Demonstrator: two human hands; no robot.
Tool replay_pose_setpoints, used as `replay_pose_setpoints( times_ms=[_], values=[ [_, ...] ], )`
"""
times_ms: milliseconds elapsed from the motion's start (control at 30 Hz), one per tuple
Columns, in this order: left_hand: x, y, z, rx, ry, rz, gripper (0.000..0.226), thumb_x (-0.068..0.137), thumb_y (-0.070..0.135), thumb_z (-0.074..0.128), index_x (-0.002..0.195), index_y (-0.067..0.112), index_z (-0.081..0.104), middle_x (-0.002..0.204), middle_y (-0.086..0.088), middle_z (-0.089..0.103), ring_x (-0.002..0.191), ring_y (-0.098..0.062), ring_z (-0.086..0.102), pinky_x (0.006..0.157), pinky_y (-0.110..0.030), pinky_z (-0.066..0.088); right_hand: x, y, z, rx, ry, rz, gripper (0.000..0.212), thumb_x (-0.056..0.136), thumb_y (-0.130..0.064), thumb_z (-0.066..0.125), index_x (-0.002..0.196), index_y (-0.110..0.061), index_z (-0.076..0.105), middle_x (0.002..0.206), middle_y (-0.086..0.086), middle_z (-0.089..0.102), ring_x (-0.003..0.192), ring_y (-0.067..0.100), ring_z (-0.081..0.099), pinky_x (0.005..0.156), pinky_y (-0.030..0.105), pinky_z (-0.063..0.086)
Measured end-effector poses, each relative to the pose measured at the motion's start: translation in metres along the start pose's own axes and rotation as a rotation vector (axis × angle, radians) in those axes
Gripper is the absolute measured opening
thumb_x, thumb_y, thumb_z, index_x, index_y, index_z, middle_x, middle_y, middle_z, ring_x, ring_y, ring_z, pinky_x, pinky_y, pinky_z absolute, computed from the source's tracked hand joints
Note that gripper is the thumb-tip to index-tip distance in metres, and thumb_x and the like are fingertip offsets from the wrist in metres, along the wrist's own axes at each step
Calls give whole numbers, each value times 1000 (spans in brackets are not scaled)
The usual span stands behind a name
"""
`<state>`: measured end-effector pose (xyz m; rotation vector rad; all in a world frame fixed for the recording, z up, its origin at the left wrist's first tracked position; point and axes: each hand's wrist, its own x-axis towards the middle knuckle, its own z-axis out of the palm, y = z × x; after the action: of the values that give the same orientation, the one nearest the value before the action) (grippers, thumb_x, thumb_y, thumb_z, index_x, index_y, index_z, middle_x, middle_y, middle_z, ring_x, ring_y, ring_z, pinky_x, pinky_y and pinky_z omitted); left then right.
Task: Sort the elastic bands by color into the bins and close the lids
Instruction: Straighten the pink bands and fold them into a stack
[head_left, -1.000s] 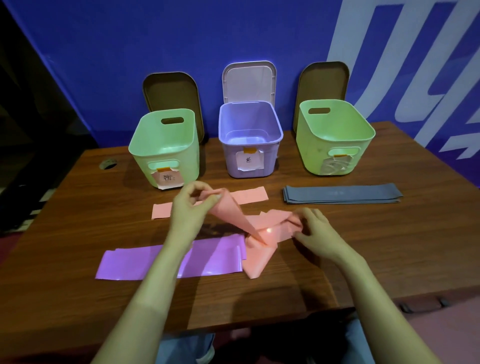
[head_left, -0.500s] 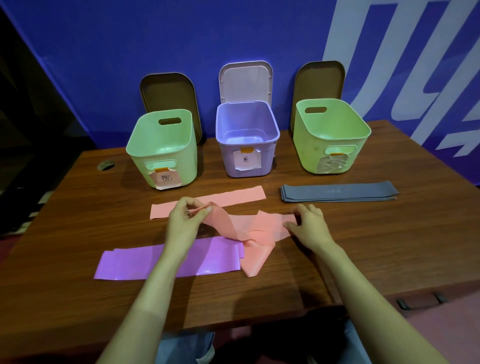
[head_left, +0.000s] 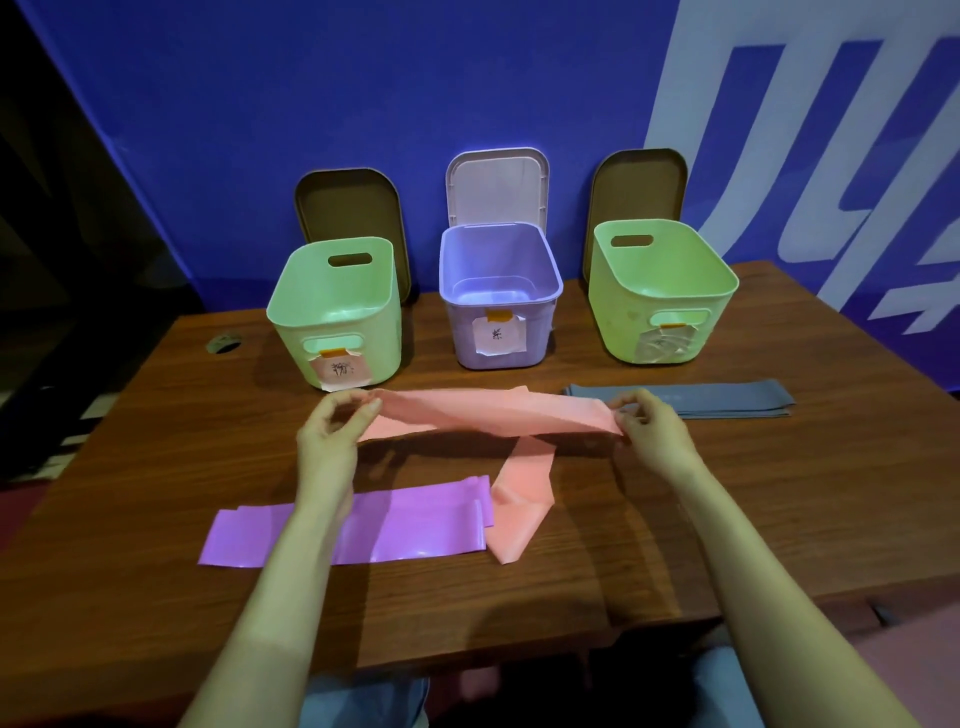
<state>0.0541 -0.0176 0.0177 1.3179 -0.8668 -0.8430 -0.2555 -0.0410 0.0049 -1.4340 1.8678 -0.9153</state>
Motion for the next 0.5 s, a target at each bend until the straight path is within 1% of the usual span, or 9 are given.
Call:
replay_pose_setpoints(
  times_ms=[67,100,233,300,333,400,433,467,500],
  values=[
    [0,1,-4,-39,-32,-46,15,84,8,66,83,23,65,87,5,62,90,-15,60,87,-30,49,-1,-2,-4,58,-58,23,19,94,-7,50,109,-11,60,96,5,59,65,7,54,50,14,42],
    [0,1,-8,-26,-61,-46,16,83,6,66,83,22,65,88,4,64,91,-17,61,88,-31,49,-4,-3,-7,109,-81,36,20,93,-7,52,111,-11,60,94,6,60,65,7,55,49,12,43],
    [4,-2,-32,100,-200,50,18,78,-1,67,80,17,68,95,5,65,90,-9,58,83,-23,46,-10,0,-23,599,-170,101,22,91,-4,55,108,-15,62,83,9,61,56,9,58,49,16,50],
    [8,-5,-43,207,-257,83,22,76,-3,69,75,19,71,98,5,63,86,-7,57,79,-20,44,-12,1,-26,444,-159,46,23,90,-5,57,111,-15,61,89,10,62,64,11,59,52,14,50],
    [9,-7,-46,247,-278,74,27,76,-4,69,73,22,73,96,4,63,78,-8,57,73,-19,44,-12,2,-26,365,-148,16,24,90,-6,58,113,-14,61,94,10,64,70,11,60,52,12,50],
    [7,-8,-45,218,-315,2,26,78,-4,67,75,21,72,84,-4,63,58,-11,53,63,-20,46,-10,2,-23,359,-135,0,25,90,-5,57,114,-14,60,98,8,66,76,11,62,54,10,50],
    [6,-9,-42,166,-334,-40,21,80,-3,65,79,17,69,78,-9,62,55,-11,56,63,-21,50,-10,1,-20,372,-132,-7,26,90,-4,57,114,-14,59,100,7,66,79,12,62,56,11,51],
    [4,-11,-40,110,-357,-89,15,82,-3,63,83,11,66,79,-12,63,60,-13,62,69,-23,55,-8,2,-18,362,-128,-7,26,90,-4,57,114,-15,58,104,8,66,84,13,63,61,13,52],
    [3,-12,-38,83,-390,-127,9,84,-1,61,87,6,64,85,-13,65,73,-16,67,79,-27,56,-6,3,-15,345,-124,-14,27,90,-4,57,114,-15,58,108,10,65,89,15,63,67,17,53]
  ],
)
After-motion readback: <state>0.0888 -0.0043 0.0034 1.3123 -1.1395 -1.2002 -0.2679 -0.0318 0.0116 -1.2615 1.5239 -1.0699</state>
